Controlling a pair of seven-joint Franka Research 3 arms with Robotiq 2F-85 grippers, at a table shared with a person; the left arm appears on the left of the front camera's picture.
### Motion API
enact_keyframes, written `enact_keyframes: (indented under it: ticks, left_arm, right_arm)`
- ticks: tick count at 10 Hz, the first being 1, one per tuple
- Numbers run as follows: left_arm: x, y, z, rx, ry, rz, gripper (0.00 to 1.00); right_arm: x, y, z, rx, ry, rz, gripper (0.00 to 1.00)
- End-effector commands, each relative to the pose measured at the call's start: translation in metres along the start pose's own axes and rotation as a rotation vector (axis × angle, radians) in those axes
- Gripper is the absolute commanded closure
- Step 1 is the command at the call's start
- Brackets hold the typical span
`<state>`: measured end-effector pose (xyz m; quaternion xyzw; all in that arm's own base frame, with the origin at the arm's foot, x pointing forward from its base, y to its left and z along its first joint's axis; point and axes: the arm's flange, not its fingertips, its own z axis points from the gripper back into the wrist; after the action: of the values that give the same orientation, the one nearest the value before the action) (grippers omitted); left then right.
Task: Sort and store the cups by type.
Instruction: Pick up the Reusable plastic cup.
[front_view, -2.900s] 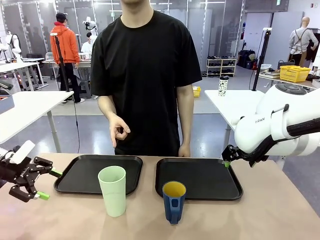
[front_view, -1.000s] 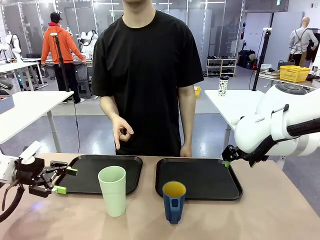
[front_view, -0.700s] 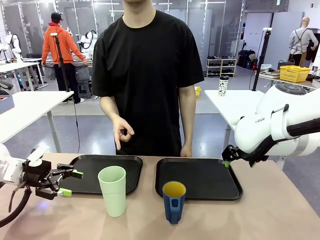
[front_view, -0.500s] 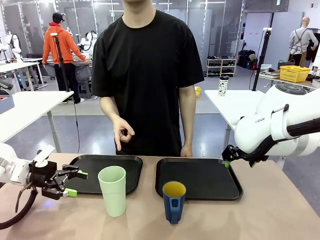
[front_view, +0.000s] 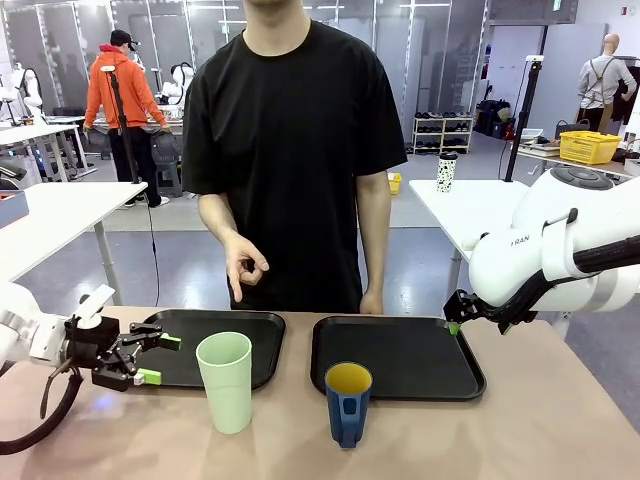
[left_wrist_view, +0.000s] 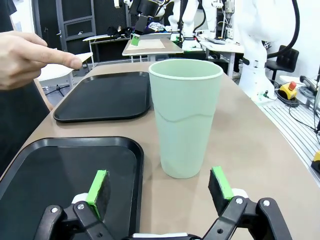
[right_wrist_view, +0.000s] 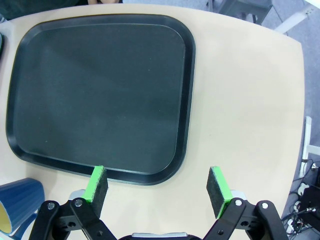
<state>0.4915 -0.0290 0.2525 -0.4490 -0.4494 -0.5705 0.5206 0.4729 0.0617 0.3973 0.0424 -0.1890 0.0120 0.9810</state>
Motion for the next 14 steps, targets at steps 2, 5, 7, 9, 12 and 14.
enact_keyframes:
  ticks: [2, 5, 7, 9, 12, 14]
  left_arm:
    - [-0.001, -0.001, -0.001, -0.001, -0.001, 0.004, 0.0]
    - [-0.004, 0.003, -0.012, -0.03, -0.039, -0.009, 0.0]
    - [-0.007, 0.002, -0.024, -0.041, -0.047, -0.009, 0.0]
    - [-0.008, 0.001, -0.041, -0.05, -0.049, -0.013, 0.0]
    - [-0.009, 0.006, -0.068, -0.064, -0.065, -0.009, 0.0]
    - [-0.011, 0.007, -0.08, -0.107, -0.069, -0.001, 0.0]
  right_arm:
    - [0.0, -0.001, -0.001, 0.002, 0.0, -0.003, 0.0]
    - [0.0, -0.001, -0.001, 0.002, 0.0, -0.003, 0.0]
    - [0.0, -0.001, -0.001, 0.002, 0.0, -0.003, 0.0]
    - [0.0, -0.001, -0.001, 0.002, 0.0, -0.003, 0.0]
    - [0.0, -0.001, -0.001, 0.002, 0.0, -0.003, 0.0]
    - [0.0, -0.001, -0.001, 0.002, 0.0, -0.003, 0.0]
